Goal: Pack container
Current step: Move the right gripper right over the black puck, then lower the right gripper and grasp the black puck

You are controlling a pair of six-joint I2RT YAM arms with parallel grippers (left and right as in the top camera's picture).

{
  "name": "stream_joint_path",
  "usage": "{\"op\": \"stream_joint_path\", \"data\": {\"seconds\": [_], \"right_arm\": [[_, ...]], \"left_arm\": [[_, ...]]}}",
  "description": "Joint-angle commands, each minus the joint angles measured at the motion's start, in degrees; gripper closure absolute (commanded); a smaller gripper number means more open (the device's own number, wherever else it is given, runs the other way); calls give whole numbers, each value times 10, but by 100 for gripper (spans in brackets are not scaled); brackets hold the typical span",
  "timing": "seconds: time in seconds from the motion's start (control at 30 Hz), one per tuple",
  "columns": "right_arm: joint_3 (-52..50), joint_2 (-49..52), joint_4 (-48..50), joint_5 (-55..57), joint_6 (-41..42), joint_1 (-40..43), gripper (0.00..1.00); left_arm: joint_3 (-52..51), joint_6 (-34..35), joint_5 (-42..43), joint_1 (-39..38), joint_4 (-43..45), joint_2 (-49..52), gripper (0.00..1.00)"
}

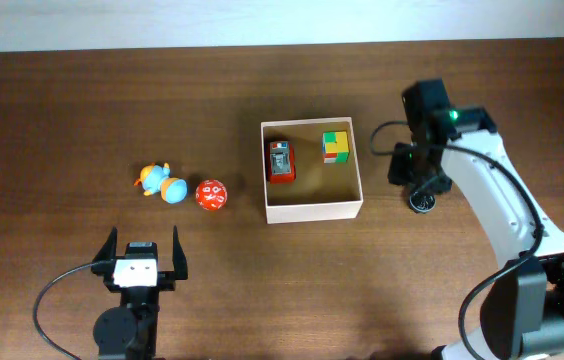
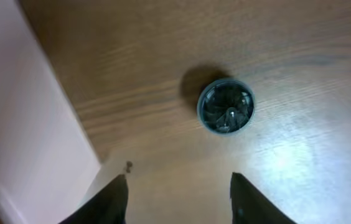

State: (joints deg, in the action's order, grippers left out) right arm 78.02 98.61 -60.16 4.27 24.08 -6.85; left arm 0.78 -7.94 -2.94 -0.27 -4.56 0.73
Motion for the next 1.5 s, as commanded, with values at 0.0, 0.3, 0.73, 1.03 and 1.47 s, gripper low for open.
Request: {"op": "stream_joint_path", "data": {"seconds": [0.0,0.3,0.73,1.03,1.47], "right_arm": [[-91,-10,81,-31,-46,2,51],[-183,-10,212,-40,-91,28,50],[-175,-11,231,-25,-152,76,40],[-171,-11,245,-85,-209,93,36],[-122,-12,225,-52,-206,96,35]], "left_arm": [[-3,-7,6,-2,0,-3,1],[-3,-7,6,-2,0,-3,1],[-3,-7,6,-2,0,-3,1],[-3,-7,6,-2,0,-3,1],[-3,-7,6,-2,0,-3,1]]}}
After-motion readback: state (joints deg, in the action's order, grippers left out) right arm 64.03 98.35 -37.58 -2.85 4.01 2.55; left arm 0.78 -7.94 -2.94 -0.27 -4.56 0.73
